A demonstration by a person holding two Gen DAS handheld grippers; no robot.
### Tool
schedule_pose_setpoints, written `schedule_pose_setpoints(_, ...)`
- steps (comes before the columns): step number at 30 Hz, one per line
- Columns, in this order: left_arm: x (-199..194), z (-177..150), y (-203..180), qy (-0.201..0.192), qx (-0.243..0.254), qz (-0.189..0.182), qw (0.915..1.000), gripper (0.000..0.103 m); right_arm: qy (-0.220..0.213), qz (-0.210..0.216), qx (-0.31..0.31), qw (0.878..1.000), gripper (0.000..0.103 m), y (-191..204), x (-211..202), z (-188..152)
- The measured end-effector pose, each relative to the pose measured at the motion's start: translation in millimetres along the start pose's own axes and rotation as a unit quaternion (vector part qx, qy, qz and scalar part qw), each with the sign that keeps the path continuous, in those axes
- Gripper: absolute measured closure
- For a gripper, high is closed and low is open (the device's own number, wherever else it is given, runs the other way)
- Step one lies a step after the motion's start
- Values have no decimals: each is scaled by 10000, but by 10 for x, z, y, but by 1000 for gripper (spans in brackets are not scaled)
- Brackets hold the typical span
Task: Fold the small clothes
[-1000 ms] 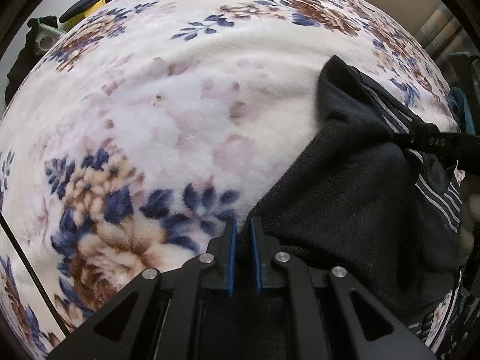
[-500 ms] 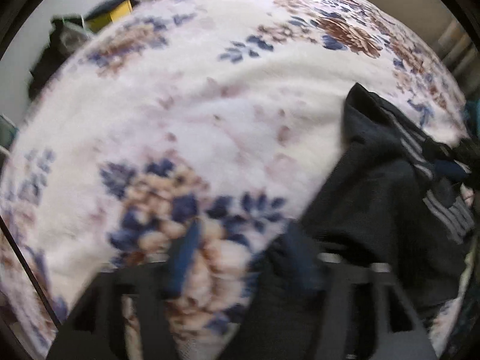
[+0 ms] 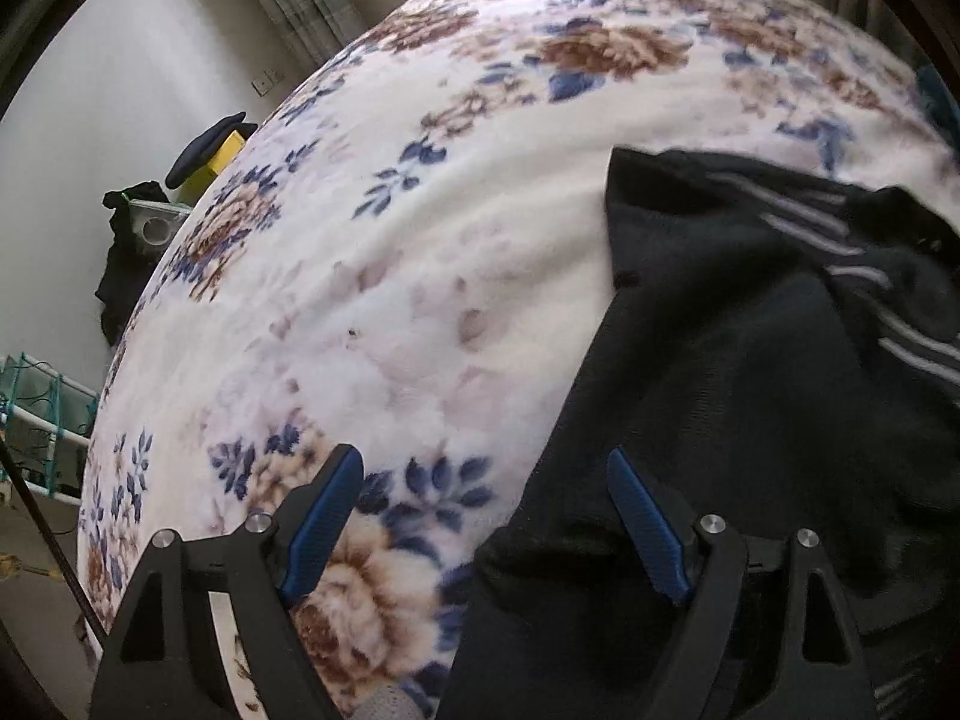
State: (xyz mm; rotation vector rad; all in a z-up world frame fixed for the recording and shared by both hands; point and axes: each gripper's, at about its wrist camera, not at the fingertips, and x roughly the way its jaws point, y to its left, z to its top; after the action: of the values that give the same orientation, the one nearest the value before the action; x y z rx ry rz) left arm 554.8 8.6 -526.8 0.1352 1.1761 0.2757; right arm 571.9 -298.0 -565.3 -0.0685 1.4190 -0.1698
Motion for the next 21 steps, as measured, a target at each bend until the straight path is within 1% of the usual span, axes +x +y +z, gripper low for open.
schedule_pose_setpoints(1, 27, -12, 21, 41, -44, 13, 10000, 20, -107, -275, -92, 9995, 101, 36, -40, -16)
schedule_pose_setpoints(3, 65, -36, 76, 99, -120, 38, 9999, 20, -443, -406, 155, 9981, 101, -53, -192, -62)
schedule_pose_setpoints(4, 82, -48, 116, 119, -154, 99, 9998, 20, -524, -515, 289, 9969, 101, -124, -234, -77)
schedule_pose_setpoints(5, 82, -62, 132, 114, -182, 135, 9997, 20, -557, -630, 458, 9954, 101, -240, -257, -95)
schedule_pose_setpoints(6, 85, -72, 160, 111, -223, 151, 9996, 20, -480, -677, 635, 9945, 101, -377, -234, -109)
schedule_pose_setpoints(7, 85, -83, 176, 115, -256, 154, 9995, 20, -383, -632, 758, 9944, 101, -498, -202, -134)
schedule_pose_setpoints(8, 75, -91, 199, 97, -272, 161, 9995, 20, -115, -404, 868, 9953, 101, -567, -108, -124)
schedule_pose_setpoints(9, 59, -99, 211, 85, -268, 181, 9994, 20, 136, -105, 923, 9956, 98, -583, -35, -101)
schedule_pose_setpoints(10, 23, -110, 226, 58, -262, 181, 9995, 20, 319, 120, 979, 9946, 98, -594, -6, -84)
schedule_pose_setpoints(11, -26, -127, 245, 11, -263, 156, 9995, 20, 367, 278, 1033, 9936, 97, -618, -51, -75)
schedule_pose_setpoints(12, -107, -155, 266, -74, -251, 120, 9996, 20, 210, 484, 1108, 9924, 95, -661, -161, -87)
schedule_pose_setpoints(13, -177, -184, 277, -147, -227, 92, 9996, 20, 1, 686, 1261, 9897, 88, -730, -297, -120)
schedule_pose_setpoints(14, -258, -217, 284, -228, -185, 56, 9996, 20, -221, 934, 1620, 9821, 62, -878, -480, -213)
schedule_pose_setpoints(15, -353, -259, 288, -330, -131, 21, 9994, 20, -355, 1043, 1888, 9758, 40, -997, -606, -317)
schedule_pose_setpoints(16, -419, -289, 289, -405, -87, 9, 9991, 20, -430, 1014, 2048, 9726, 37, -1065, -684, -408)
schedule_pose_setpoints(17, -485, -329, 285, -463, -45, 16, 9989, 20, -455, 980, 2217, 9691, 37, -1181, -759, -569)
schedule_pose_setpoints(19, -572, -406, 273, -520, -3, 1, 9986, 20, -293, 878, 2322, 9682, 37, -1319, -756, -767)
schedule_pose_setpoints(20, -594, -437, 265, -536, 21, 3, 9986, 20, -163, 904, 2407, 9662, 37, -1388, -705, -928)
schedule_pose_setpoints(21, -604, -471, 244, -545, 63, 46, 9985, 20, -60, 1027, 2510, 9625, 37, -1472, -615, -1034)
